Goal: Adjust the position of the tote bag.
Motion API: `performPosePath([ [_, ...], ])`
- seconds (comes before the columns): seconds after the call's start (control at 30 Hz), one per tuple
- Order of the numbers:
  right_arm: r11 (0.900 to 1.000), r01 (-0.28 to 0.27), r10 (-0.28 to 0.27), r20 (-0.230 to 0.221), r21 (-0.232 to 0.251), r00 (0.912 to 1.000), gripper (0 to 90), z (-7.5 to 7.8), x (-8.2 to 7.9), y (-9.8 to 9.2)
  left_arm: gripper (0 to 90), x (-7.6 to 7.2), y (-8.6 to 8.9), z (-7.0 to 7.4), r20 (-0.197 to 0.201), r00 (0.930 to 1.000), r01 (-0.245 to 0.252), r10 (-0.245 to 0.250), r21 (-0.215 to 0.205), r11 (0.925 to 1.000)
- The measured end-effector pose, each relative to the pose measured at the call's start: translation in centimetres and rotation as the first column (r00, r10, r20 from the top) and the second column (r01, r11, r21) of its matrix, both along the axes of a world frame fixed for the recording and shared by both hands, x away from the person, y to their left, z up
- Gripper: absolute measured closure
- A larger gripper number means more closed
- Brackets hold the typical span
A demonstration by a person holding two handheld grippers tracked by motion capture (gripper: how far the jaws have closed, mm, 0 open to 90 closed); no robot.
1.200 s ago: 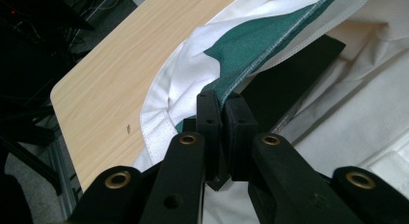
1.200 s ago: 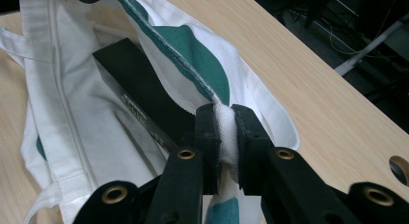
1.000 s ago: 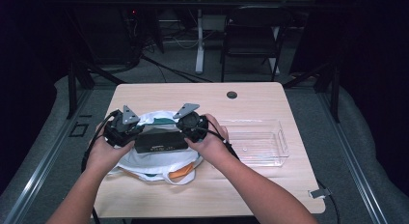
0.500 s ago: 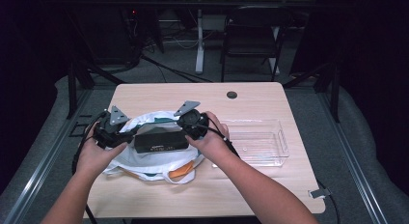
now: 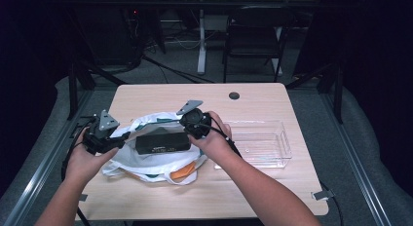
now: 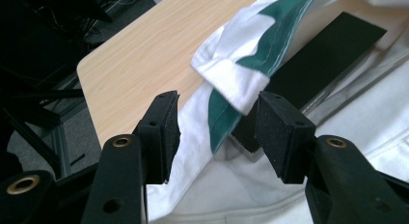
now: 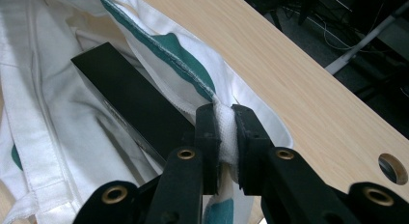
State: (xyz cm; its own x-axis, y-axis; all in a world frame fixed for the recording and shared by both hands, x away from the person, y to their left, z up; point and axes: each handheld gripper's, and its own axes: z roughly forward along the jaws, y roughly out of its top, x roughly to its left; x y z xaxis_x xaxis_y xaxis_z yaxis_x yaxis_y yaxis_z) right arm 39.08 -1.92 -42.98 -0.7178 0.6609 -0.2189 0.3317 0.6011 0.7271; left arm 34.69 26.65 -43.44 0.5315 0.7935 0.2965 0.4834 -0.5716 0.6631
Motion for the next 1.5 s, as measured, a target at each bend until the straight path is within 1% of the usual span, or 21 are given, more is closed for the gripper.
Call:
performPosePath([
  [0.1,1.000,0.000,0.000,0.003,0.001,1.0000,81.6,0.1,0.1,0.1,49.9,-0.1,0.3,-0.4,-0.007,1.0000,-0.006,0.006,0.002,1.0000],
  [0.13,1.000,0.001,-0.001,0.005,0.001,1.0000,81.6,0.1,0.1,0.1,49.2,-0.2,0.5,-0.6,-0.006,1.0000,-0.003,0.003,0.012,0.9999],
  [0.2,1.000,-0.001,0.001,0.002,-0.001,1.0000,81.6,0.0,0.1,0.1,48.8,-0.2,0.7,-0.8,-0.006,1.0000,-0.006,0.006,0.018,0.9998],
  [0.4,1.000,-0.003,0.003,0.001,-0.004,1.0000,81.6,0.1,0.2,0.0,48.6,-0.2,1.2,-1.5,-0.017,0.9998,-0.010,0.011,0.031,0.9995],
  [0.57,1.000,-0.001,0.001,0.004,-0.005,1.0000,81.6,0.1,0.2,0.0,48.5,-0.1,1.2,-2.0,-0.031,0.9995,-0.003,0.004,0.046,0.9989],
  [0.73,1.000,0.000,0.000,0.001,-0.006,1.0000,81.6,0.1,0.2,0.0,48.7,0.1,1.1,-2.2,-0.035,0.9994,0.002,0.000,0.055,0.9985],
  [0.83,1.000,-0.001,0.001,0.000,-0.009,1.0000,81.6,0.1,0.2,-0.1,50.1,0.2,1.0,-2.5,-0.045,0.9990,0.004,-0.002,0.063,0.9980],
  [0.9,1.000,0.000,0.000,0.001,-0.010,1.0000,81.6,0.1,0.2,-0.1,52.1,0.3,0.9,-2.7,-0.050,0.9988,0.006,-0.002,0.076,0.9971],
  [0.93,1.000,-0.001,0.001,0.001,-0.009,1.0000,81.6,0.1,0.2,-0.1,55.0,0.3,0.7,-2.8,-0.054,0.9985,0.011,-0.006,0.085,0.9963],
  [0.97,1.000,0.000,0.000,0.001,-0.010,1.0000,81.6,0.1,0.2,-0.1,56.7,0.3,0.7,-2.8,-0.054,0.9985,0.011,-0.006,0.085,0.9963],
  [1.0,1.000,0.000,0.000,0.001,-0.010,1.0000,81.6,0.1,0.2,-0.1,56.7,0.4,0.6,-2.9,-0.053,0.9986,0.010,-0.005,0.091,0.9958],
  [1.1,1.000,-0.001,0.001,0.001,-0.010,1.0000,81.6,0.1,0.3,-0.1,63.8,0.5,0.4,-3.0,-0.049,0.9988,0.006,-0.001,0.098,0.9951],
  [1.13,1.000,0.000,0.000,0.002,-0.008,1.0000,81.6,0.0,0.3,-0.1,70.7,0.5,0.3,-3.0,-0.043,0.9991,0.002,0.002,0.105,0.9945],
  [1.17,1.000,0.001,-0.001,0.003,-0.003,1.0000,81.6,0.0,0.3,0.0,74.0,0.5,0.2,-2.9,-0.041,0.9992,0.001,0.004,0.110,0.9940],
  [1.2,1.000,0.001,-0.001,0.003,-0.003,1.0000,81.6,0.0,0.3,0.0,74.0,0.5,0.1,-2.8,-0.030,0.9995,0.001,0.002,0.114,0.9935],
  [1.27,1.000,0.001,-0.001,0.003,-0.010,1.0000,81.6,0.0,0.3,-0.1,79.0,0.6,-0.1,-2.6,-0.020,0.9998,0.004,-0.001,0.127,0.9919],
  [1.33,1.000,0.003,-0.003,0.005,-0.004,1.0000,81.6,-0.1,0.3,-0.2,84.5,0.6,-0.2,-2.4,-0.009,1.0000,-0.001,0.002,0.135,0.9909],
  [1.37,1.000,0.003,-0.003,0.005,-0.004,1.0000,81.6,-0.1,0.3,-0.2,84.5,0.7,-0.3,-2.3,-0.011,0.9999,-0.001,0.002,0.137,0.9906],
  [1.47,1.000,0.004,-0.004,0.007,-0.006,1.0000,81.6,0.0,0.3,-0.2,88.2,0.8,-0.4,-1.9,0.010,0.9999,-0.005,0.004,0.145,0.9894],
  [1.5,1.000,0.005,-0.005,0.007,-0.003,1.0000,81.5,0.0,0.4,-0.3,88.4,0.8,-0.5,-1.8,0.013,0.9999,-0.010,0.009,0.134,0.9909],
])
